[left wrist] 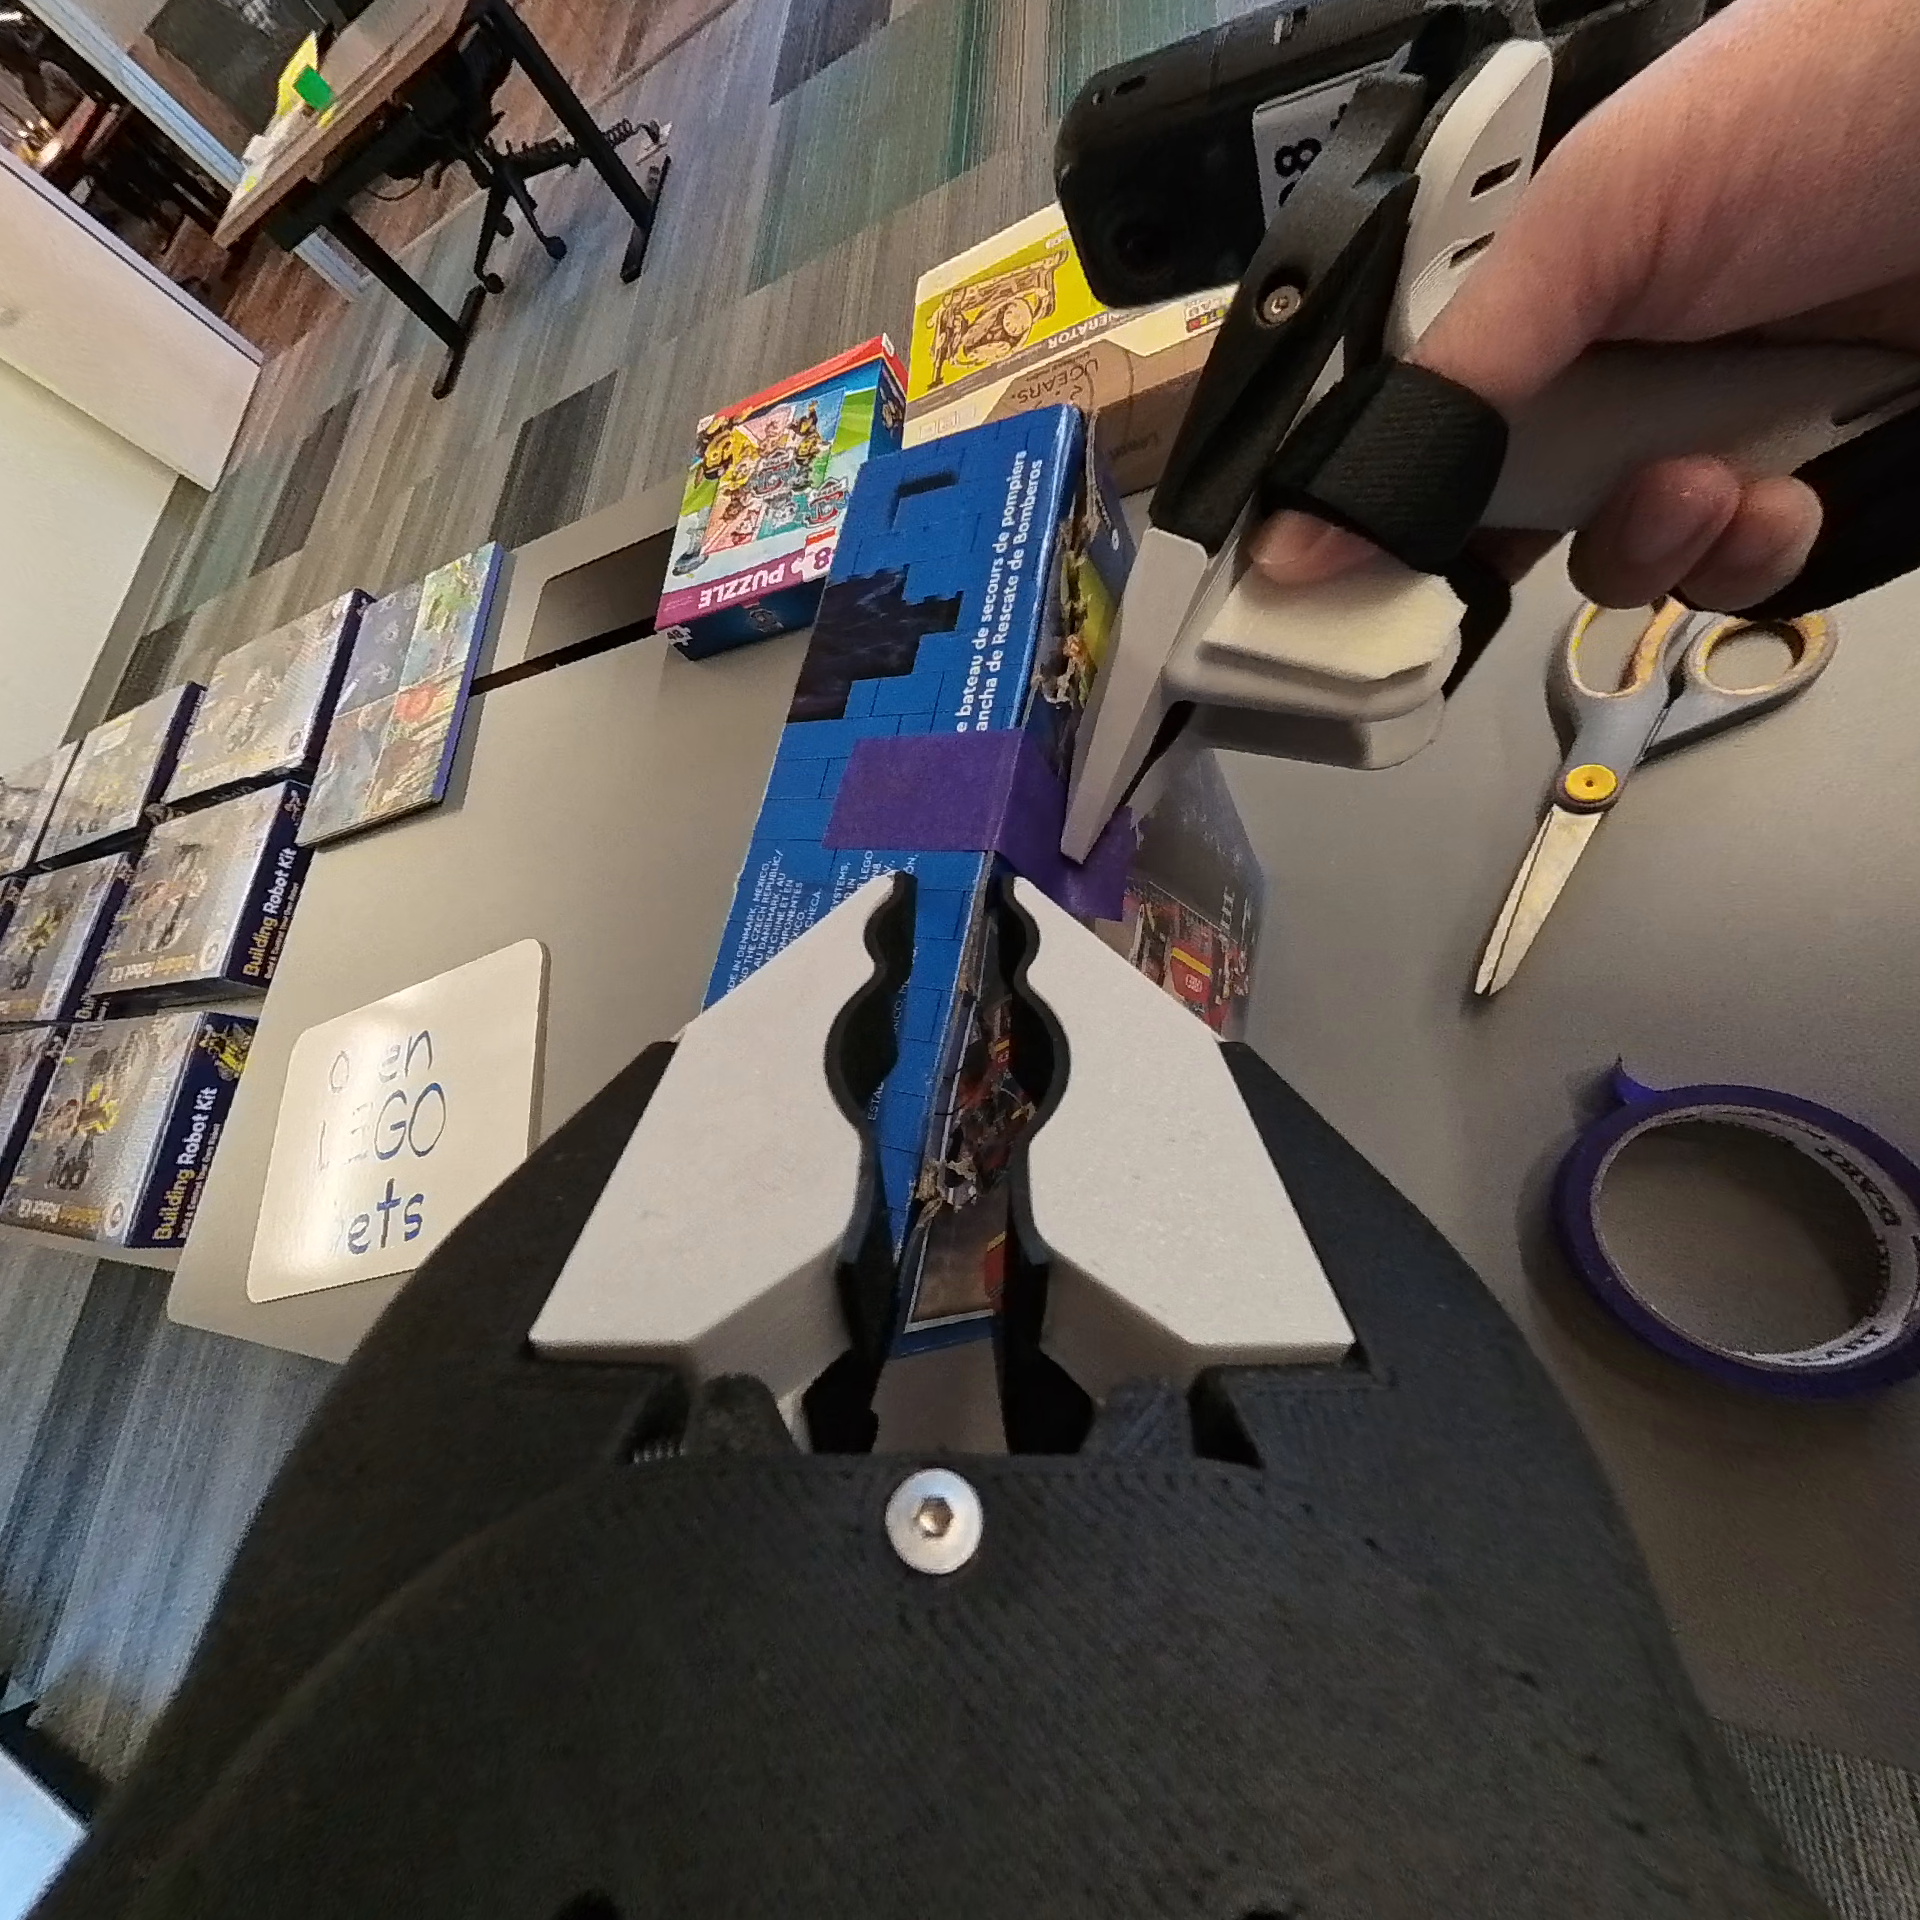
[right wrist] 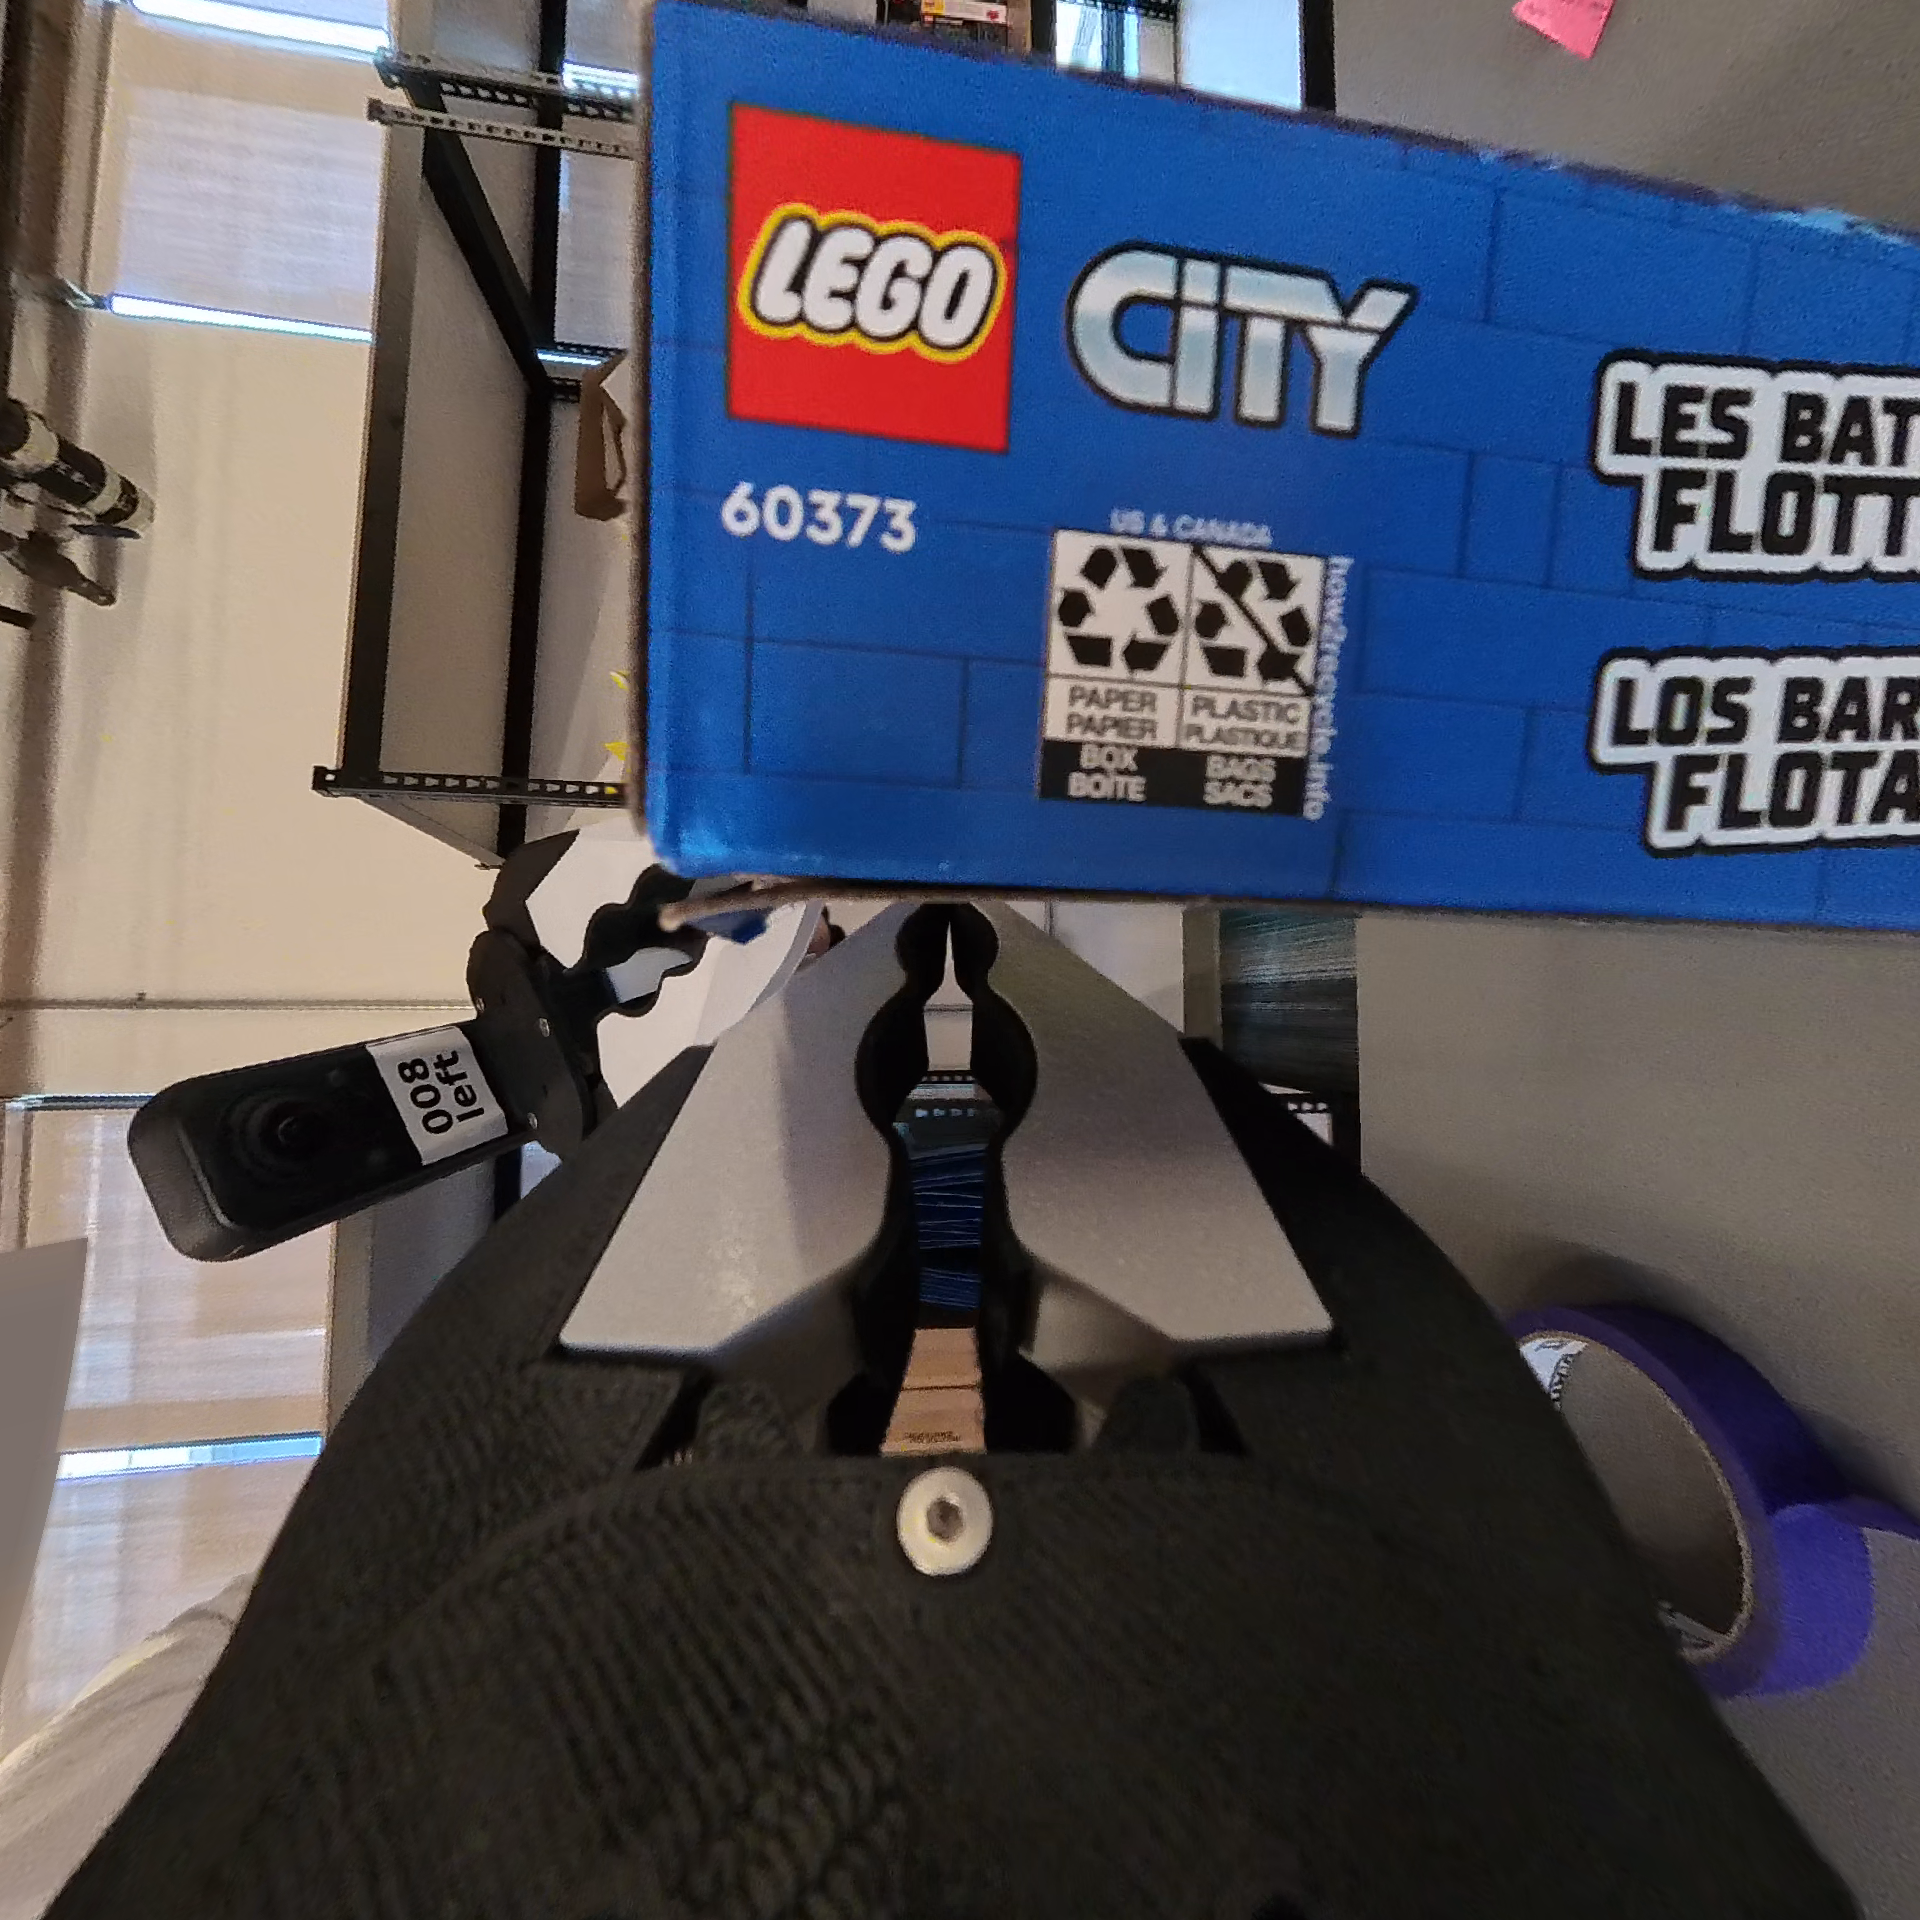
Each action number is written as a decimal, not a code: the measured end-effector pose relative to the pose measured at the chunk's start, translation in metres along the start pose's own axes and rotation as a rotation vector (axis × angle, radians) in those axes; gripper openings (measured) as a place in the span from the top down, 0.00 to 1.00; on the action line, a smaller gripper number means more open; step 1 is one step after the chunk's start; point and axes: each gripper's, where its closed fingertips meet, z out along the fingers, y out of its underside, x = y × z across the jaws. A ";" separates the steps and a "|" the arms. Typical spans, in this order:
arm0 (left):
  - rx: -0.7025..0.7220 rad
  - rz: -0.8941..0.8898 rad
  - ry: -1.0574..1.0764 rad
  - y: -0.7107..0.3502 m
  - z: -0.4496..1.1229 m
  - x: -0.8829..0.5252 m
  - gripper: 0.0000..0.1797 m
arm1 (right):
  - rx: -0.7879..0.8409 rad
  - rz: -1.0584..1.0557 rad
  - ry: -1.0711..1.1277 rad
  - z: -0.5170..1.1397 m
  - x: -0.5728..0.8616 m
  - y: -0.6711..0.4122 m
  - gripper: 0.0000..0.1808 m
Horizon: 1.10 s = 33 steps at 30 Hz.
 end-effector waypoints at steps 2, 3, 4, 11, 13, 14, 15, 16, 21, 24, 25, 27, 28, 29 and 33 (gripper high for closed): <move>0.002 -0.001 0.001 0.000 0.000 0.000 0.92 | 0.002 -0.013 0.022 0.000 0.001 -0.001 1.00; 0.003 -0.003 0.000 0.000 0.000 0.000 0.92 | 0.003 -0.024 0.036 0.001 0.001 -0.001 1.00; 0.006 -0.003 0.000 0.000 0.000 0.000 0.92 | 0.002 -0.029 0.047 0.001 0.001 -0.001 1.00; 0.014 0.005 -0.006 -0.001 0.000 0.001 0.92 | 0.005 0.062 0.061 0.001 0.007 0.001 0.99; 0.016 0.010 -0.009 -0.002 -0.001 0.001 0.92 | 0.001 0.079 0.137 0.000 0.018 0.004 1.00; 0.017 0.009 -0.009 -0.002 -0.001 0.001 0.92 | 0.003 0.071 0.175 0.000 0.025 0.004 1.00; 0.017 0.009 -0.009 -0.001 0.000 0.001 0.92 | 0.008 0.071 0.190 -0.001 0.028 0.005 1.00; 0.017 0.011 -0.010 -0.001 0.000 0.001 0.92 | 0.014 0.081 0.183 0.000 0.030 0.005 1.00; 0.021 0.020 -0.014 -0.001 -0.001 0.001 0.92 | -0.043 0.041 0.192 -0.001 0.042 0.021 0.97; 0.021 0.015 -0.006 -0.001 -0.001 0.001 0.92 | 0.010 -0.170 0.058 -0.009 0.014 0.025 1.00; 0.021 0.015 -0.006 -0.001 -0.001 0.000 0.92 | 0.010 -0.264 -0.003 -0.010 -0.002 0.028 1.00; 0.022 0.015 -0.005 -0.001 -0.001 0.001 0.92 | -0.008 -0.428 -0.010 -0.009 -0.016 0.029 1.00; 0.021 0.015 -0.003 -0.001 -0.001 0.001 0.92 | -0.010 -0.485 0.000 -0.007 -0.020 0.025 1.00; 0.020 0.013 0.000 -0.001 -0.001 0.001 0.92 | -0.015 -0.524 -0.006 -0.004 -0.025 0.020 1.00; 0.019 0.010 0.010 -0.001 -0.001 0.000 0.92 | -0.038 -0.596 -0.010 0.009 -0.038 0.005 1.00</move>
